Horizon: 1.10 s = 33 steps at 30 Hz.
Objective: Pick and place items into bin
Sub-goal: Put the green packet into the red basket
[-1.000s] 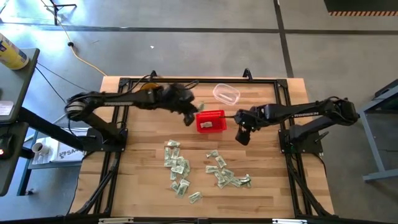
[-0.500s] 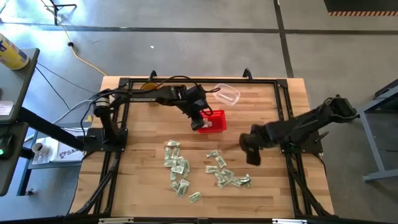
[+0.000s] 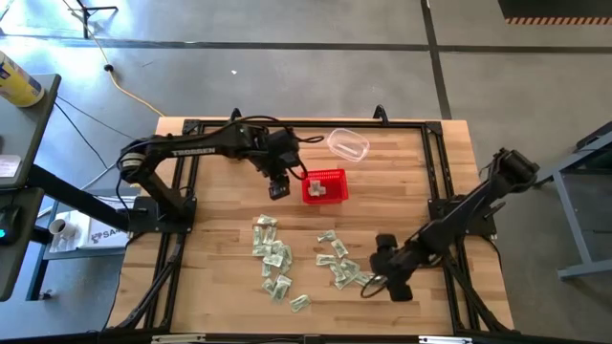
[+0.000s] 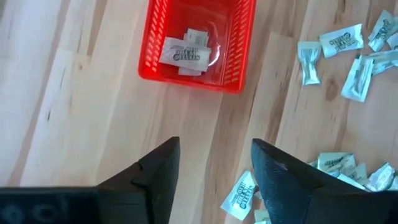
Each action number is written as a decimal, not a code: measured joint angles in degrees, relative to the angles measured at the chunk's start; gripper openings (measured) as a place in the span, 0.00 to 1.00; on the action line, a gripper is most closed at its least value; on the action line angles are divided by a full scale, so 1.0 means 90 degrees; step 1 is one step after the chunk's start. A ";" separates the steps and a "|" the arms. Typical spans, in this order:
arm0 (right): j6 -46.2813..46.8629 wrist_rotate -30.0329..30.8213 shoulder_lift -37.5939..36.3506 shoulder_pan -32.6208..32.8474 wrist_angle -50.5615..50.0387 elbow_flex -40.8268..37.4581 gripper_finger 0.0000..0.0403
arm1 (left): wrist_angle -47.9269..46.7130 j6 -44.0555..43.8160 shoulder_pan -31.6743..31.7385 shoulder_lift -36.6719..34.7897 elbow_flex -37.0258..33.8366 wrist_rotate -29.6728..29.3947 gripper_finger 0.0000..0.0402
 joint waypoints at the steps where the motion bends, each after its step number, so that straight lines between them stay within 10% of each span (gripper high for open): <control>1: -0.0028 -0.0100 0.0173 0.0026 0.0034 0.0001 0.65 | -0.0052 0.0000 0.0000 -0.0021 0.0000 -0.0008 0.55; 15: 0.0289 0.0263 0.1277 -0.0119 0.0029 0.0012 0.61 | -0.0421 -0.0172 -0.0002 -0.0114 -0.0007 -0.0020 0.42; 27: 0.0207 -0.0302 0.1407 -0.0564 -0.0689 0.0032 0.06 | -0.0535 -0.0175 0.0000 -0.0112 -0.0007 -0.0302 0.40; 33: 0.0010 0.0542 0.0956 -0.1531 -0.0887 -0.0024 0.08 | -0.0598 -0.0202 -0.0001 -0.0112 -0.0007 -0.0299 0.40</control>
